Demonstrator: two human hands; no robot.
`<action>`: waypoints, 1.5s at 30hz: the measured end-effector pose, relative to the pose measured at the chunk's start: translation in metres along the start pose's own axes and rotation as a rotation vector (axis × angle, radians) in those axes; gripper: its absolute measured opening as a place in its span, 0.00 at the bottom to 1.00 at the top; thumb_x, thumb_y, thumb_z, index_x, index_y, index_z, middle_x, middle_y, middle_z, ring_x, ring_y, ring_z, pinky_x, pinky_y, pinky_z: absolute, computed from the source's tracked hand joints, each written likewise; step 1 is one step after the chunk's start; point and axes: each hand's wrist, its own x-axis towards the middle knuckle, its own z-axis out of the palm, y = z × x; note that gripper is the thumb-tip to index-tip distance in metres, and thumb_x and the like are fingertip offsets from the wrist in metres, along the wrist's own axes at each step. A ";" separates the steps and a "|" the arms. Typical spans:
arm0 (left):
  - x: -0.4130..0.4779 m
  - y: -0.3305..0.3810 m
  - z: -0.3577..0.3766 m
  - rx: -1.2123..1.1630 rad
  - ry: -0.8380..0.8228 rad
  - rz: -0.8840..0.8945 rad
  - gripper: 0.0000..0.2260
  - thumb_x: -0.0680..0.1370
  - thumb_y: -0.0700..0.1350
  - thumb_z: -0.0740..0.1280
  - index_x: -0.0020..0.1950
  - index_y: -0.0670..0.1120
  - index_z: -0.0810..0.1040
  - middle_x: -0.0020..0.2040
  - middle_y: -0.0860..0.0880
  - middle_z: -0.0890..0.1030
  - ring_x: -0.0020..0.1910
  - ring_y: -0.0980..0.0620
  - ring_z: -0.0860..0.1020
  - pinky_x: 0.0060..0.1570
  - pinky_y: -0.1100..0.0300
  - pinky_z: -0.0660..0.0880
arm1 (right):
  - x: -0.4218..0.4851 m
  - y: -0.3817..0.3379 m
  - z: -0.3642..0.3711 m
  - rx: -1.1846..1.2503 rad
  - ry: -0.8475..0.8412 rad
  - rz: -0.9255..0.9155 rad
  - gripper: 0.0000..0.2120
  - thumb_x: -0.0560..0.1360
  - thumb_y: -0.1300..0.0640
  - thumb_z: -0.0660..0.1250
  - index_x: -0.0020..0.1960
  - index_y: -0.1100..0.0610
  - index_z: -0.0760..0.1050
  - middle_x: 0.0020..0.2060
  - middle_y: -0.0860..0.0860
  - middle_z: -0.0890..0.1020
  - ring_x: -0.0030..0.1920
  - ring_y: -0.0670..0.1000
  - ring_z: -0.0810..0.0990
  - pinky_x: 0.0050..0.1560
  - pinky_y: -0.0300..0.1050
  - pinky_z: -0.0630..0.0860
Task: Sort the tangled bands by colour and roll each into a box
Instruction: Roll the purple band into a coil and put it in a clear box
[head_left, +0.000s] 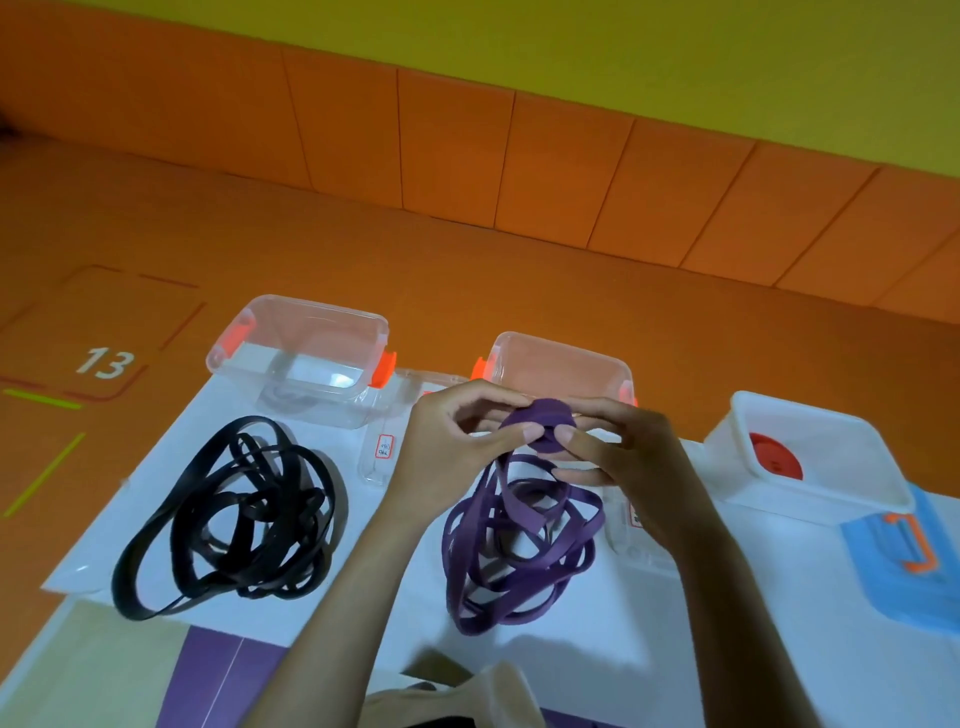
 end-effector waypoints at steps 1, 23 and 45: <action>-0.001 -0.003 0.001 0.000 0.015 0.009 0.08 0.72 0.39 0.82 0.48 0.48 0.88 0.44 0.52 0.88 0.42 0.56 0.84 0.46 0.65 0.78 | 0.001 -0.001 -0.001 -0.035 0.001 0.008 0.15 0.75 0.57 0.77 0.60 0.57 0.83 0.47 0.55 0.89 0.47 0.57 0.90 0.43 0.44 0.86; 0.007 -0.016 0.015 0.023 -0.019 0.060 0.08 0.77 0.39 0.78 0.53 0.50 0.89 0.54 0.53 0.88 0.57 0.52 0.85 0.59 0.61 0.79 | 0.003 0.023 0.002 0.162 -0.002 0.050 0.09 0.78 0.59 0.75 0.57 0.53 0.83 0.51 0.58 0.89 0.50 0.60 0.89 0.50 0.45 0.86; 0.013 -0.008 0.018 0.114 -0.068 0.153 0.15 0.80 0.43 0.75 0.63 0.60 0.85 0.56 0.55 0.83 0.59 0.52 0.81 0.59 0.63 0.76 | 0.012 0.007 -0.016 0.115 -0.022 -0.152 0.11 0.80 0.56 0.72 0.59 0.61 0.78 0.54 0.59 0.87 0.54 0.61 0.88 0.53 0.51 0.86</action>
